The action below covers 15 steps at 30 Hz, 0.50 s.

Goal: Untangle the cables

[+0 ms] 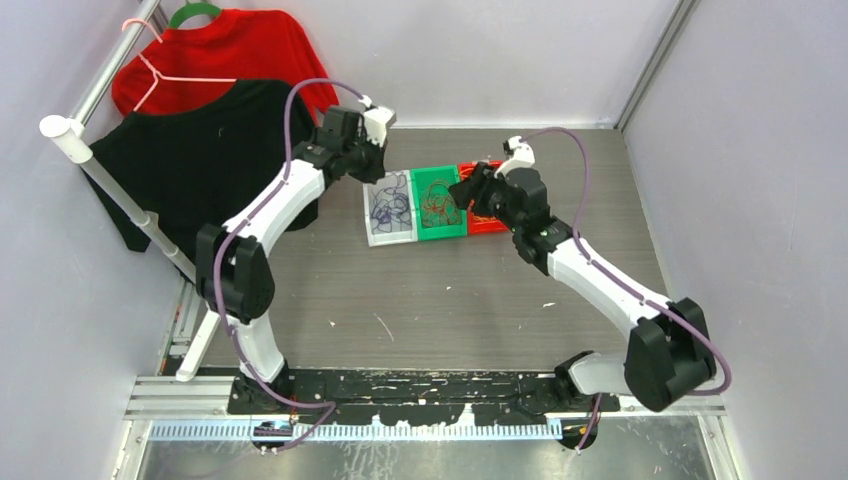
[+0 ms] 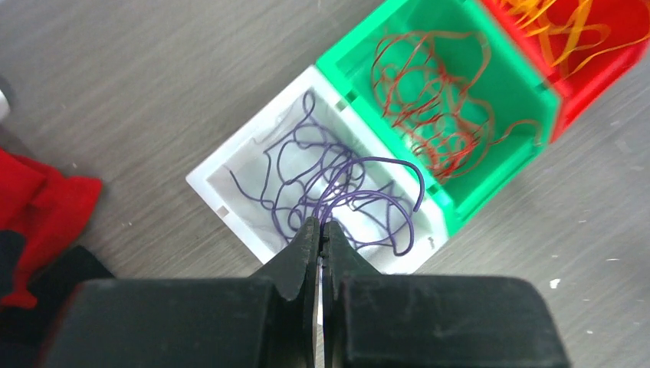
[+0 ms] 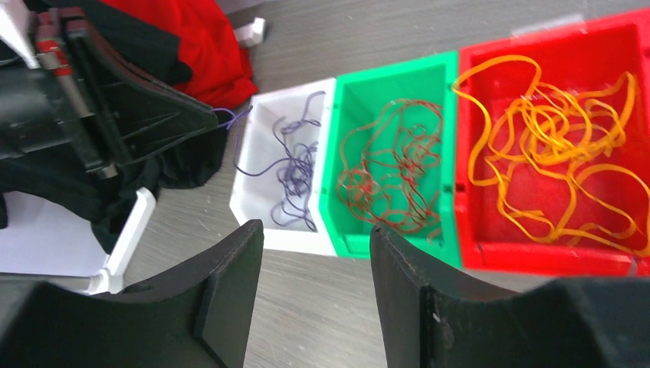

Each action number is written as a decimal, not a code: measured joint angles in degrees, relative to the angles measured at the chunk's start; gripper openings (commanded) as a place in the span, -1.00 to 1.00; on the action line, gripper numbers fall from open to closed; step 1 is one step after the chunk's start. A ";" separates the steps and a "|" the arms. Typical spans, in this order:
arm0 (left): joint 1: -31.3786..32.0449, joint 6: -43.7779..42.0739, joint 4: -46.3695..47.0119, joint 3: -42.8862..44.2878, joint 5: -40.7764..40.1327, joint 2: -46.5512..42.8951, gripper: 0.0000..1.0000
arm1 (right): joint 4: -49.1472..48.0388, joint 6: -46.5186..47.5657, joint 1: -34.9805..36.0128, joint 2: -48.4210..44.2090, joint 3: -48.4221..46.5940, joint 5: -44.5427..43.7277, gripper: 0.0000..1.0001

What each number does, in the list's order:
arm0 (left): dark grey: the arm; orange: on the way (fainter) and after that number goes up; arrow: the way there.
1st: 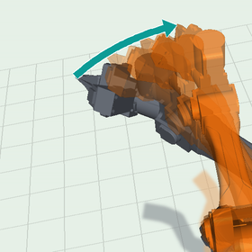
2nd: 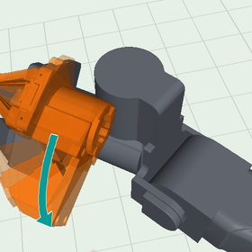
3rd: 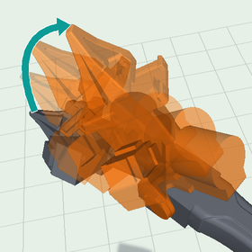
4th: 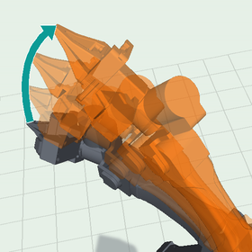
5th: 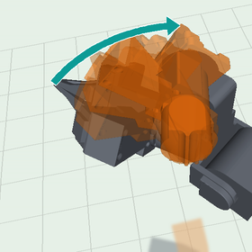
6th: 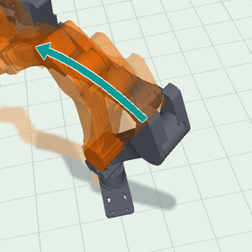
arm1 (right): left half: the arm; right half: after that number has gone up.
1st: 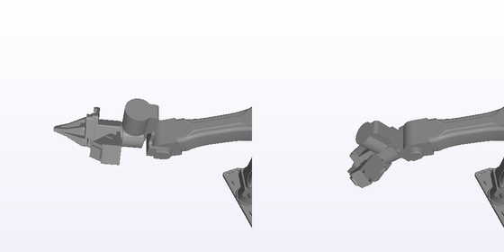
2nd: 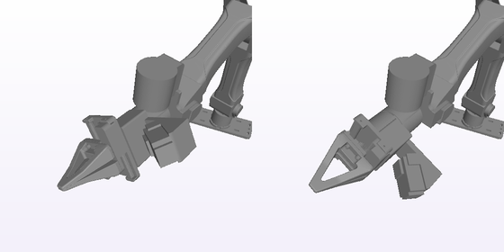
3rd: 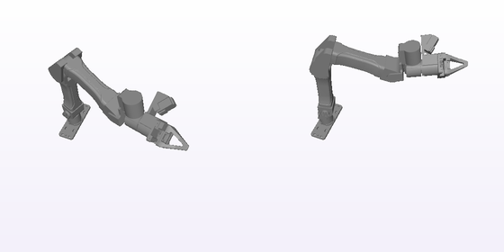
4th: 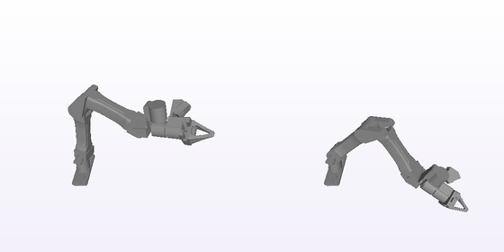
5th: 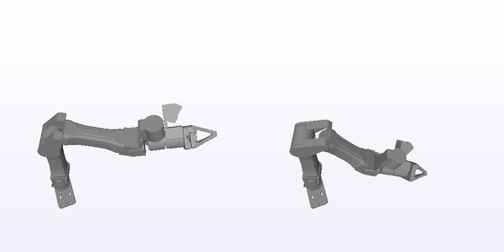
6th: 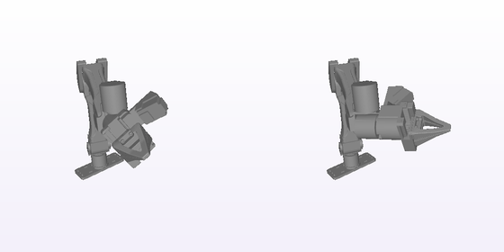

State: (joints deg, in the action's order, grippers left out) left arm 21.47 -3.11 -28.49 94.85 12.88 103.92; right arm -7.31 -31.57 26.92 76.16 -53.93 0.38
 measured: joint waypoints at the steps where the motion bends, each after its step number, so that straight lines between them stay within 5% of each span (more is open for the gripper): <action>1: 0.13 -0.46 0.11 -0.50 -0.66 1.05 -1.00 | 0.22 0.02 -0.11 -1.25 1.40 -0.46 0.19; 7: 1.36 -4.00 0.61 -1.62 -4.61 7.85 -1.00 | 2.27 0.04 -1.73 -7.82 8.39 -3.06 0.21; 15: 2.99 -8.04 -3.34 -0.90 -7.72 11.02 0.34 | 3.13 0.02 -3.43 -12.35 11.32 -4.63 0.25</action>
State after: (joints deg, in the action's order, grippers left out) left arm 24.47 -11.16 -31.83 93.95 5.17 114.93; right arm -4.19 -31.55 23.49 63.81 -42.61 -4.25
